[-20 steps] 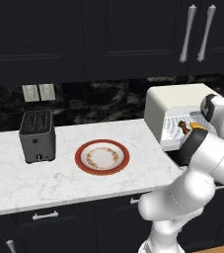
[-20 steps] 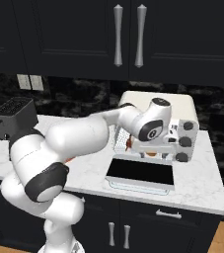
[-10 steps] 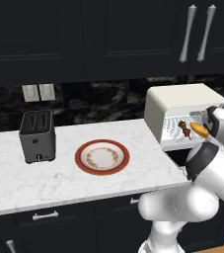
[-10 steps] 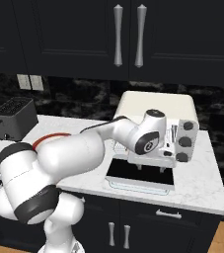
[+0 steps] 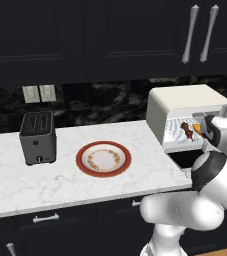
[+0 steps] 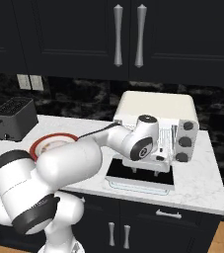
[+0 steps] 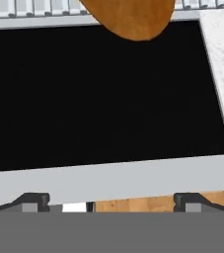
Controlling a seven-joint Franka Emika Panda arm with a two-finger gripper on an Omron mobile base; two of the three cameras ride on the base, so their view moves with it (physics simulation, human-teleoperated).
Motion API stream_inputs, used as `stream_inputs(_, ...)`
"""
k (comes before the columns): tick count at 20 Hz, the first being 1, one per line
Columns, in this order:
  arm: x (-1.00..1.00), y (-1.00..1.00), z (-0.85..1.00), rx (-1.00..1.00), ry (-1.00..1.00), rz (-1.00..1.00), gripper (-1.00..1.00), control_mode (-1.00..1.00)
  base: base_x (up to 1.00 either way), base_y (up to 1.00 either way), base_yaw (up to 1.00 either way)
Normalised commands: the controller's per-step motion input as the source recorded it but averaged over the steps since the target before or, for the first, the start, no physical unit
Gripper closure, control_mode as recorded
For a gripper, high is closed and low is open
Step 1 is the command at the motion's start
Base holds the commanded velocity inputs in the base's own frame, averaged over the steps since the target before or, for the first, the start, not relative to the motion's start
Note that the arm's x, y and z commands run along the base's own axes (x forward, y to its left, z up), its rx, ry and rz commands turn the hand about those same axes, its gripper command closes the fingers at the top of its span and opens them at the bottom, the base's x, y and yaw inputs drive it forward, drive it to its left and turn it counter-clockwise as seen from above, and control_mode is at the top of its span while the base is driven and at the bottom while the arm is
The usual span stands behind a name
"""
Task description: Pick up the kebab skewer and baguette bread, and place them inside the toaster oven. Close the toaster oven door and start by setting the timer.
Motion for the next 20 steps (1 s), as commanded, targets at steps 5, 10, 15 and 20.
stream_inputs(5,0.08,0.0,-0.13,0.0,0.0,0.0,-1.0,-1.0,0.0,0.0,0.0)
stream_inputs(10,0.31,0.0,0.0,0.0,0.0,0.0,-1.0,-1.0,0.0,0.0,0.0)
stream_inputs(15,0.27,0.0,0.0,0.0,0.0,0.0,-1.0,-1.0,0.0,0.0,0.0)
stream_inputs(20,0.14,0.0,0.0,0.0,0.0,0.0,-1.0,-1.0,0.0,0.0,0.0)
